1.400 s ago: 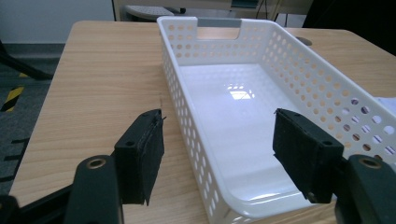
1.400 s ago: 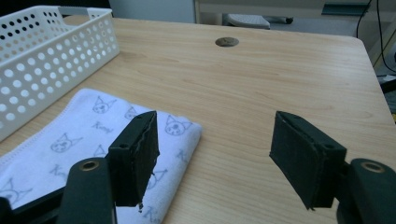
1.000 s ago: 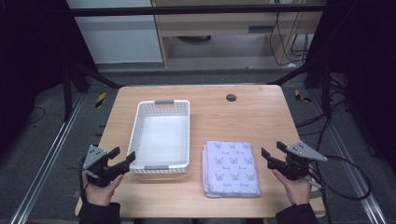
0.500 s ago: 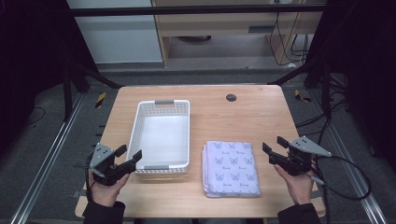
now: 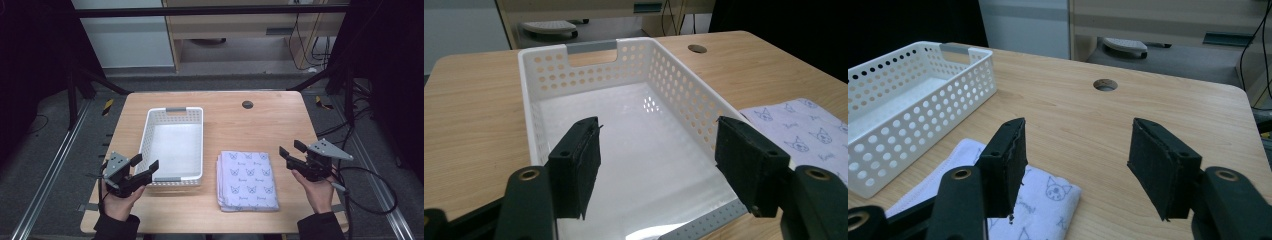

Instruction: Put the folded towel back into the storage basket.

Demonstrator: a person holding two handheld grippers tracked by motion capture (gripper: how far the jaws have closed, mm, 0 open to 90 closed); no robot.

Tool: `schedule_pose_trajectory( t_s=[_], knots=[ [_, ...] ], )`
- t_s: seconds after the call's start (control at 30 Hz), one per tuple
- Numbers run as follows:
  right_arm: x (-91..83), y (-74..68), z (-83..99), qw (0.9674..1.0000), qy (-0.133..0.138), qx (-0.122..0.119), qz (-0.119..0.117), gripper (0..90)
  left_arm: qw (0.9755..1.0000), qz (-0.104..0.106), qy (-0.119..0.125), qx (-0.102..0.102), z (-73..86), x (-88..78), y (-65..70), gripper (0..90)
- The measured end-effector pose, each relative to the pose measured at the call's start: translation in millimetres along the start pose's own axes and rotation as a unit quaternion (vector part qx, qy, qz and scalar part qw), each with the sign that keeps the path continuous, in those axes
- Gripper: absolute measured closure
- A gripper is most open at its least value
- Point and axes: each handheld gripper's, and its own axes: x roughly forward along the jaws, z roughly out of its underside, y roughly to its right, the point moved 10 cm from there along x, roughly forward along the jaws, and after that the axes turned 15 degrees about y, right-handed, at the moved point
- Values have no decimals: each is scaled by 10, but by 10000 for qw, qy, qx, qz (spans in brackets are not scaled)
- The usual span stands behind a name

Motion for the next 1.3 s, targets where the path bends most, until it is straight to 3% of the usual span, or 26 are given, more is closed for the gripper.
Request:
schedule_pose_trajectory(
  t_s=[0.47,0.67,1.3],
  knots=[
    [77,22,-107,9999,33,90,31,379,9997,234,2,116,-89,164,297,338],
    [118,-12,-161,9999,56,87,-82,372,9993,349,-21,130,-105,232,436,339],
    [218,-74,-54,9997,-140,5,-200,356,9970,708,-193,224,-27,406,870,347]
  ],
)
